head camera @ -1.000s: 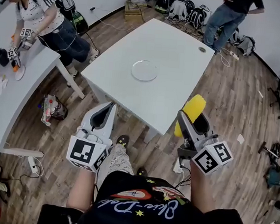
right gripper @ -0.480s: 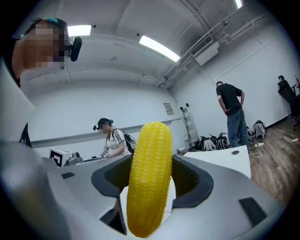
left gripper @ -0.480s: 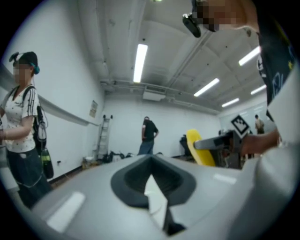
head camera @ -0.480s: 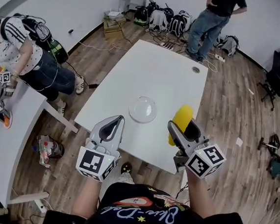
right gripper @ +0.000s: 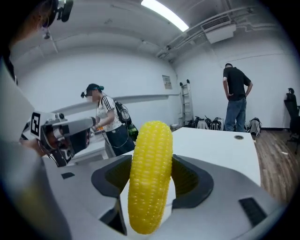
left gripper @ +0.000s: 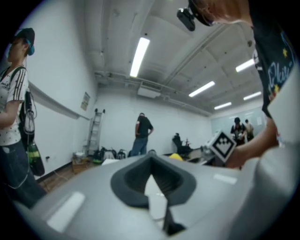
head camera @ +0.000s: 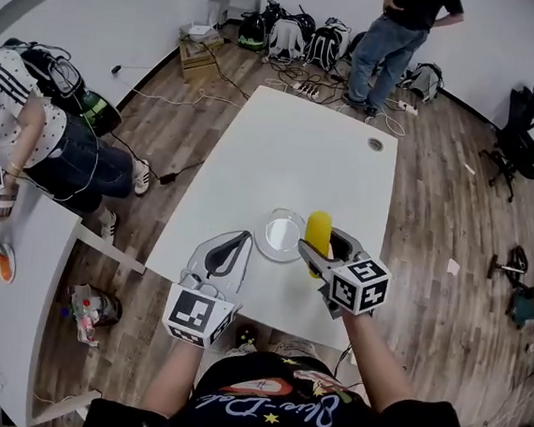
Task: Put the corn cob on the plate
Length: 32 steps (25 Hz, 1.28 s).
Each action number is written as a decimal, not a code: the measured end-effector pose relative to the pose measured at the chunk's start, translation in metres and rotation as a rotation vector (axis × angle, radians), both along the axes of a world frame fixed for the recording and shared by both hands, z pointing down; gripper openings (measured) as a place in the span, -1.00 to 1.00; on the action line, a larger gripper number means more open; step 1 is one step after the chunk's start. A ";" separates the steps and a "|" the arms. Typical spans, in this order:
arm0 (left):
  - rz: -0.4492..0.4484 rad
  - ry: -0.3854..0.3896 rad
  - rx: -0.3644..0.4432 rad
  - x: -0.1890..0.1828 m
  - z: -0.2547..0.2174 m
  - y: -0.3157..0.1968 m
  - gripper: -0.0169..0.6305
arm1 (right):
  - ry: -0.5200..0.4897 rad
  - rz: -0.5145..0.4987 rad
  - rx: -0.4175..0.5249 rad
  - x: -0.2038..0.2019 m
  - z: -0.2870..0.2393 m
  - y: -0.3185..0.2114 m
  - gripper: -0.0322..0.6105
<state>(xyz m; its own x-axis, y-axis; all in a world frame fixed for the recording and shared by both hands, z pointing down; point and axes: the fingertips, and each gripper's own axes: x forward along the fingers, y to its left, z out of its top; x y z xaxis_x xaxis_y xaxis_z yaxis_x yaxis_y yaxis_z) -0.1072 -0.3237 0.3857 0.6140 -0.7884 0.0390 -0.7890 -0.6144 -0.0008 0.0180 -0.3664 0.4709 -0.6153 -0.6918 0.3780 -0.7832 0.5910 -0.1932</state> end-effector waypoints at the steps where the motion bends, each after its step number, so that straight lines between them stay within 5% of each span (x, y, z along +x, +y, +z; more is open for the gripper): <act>1: -0.006 0.005 -0.006 -0.002 -0.001 -0.005 -0.96 | 0.031 -0.020 -0.018 -0.005 0.009 -0.006 -0.12; 9: -0.064 0.054 -0.014 -0.008 -0.008 -0.020 -0.96 | 0.341 -0.250 -0.147 -0.021 0.072 -0.030 -0.12; 16: -0.145 0.122 -0.052 -0.026 -0.008 -0.026 -0.96 | 0.482 -0.407 -0.229 -0.043 0.100 -0.047 -0.12; 24: -0.192 0.118 -0.071 -0.043 -0.004 -0.015 -0.96 | 0.592 -0.459 -0.282 -0.056 0.132 -0.055 -0.12; 32: -0.229 0.131 -0.068 -0.066 -0.006 -0.004 -0.96 | 0.644 -0.458 -0.204 -0.066 0.148 -0.059 -0.12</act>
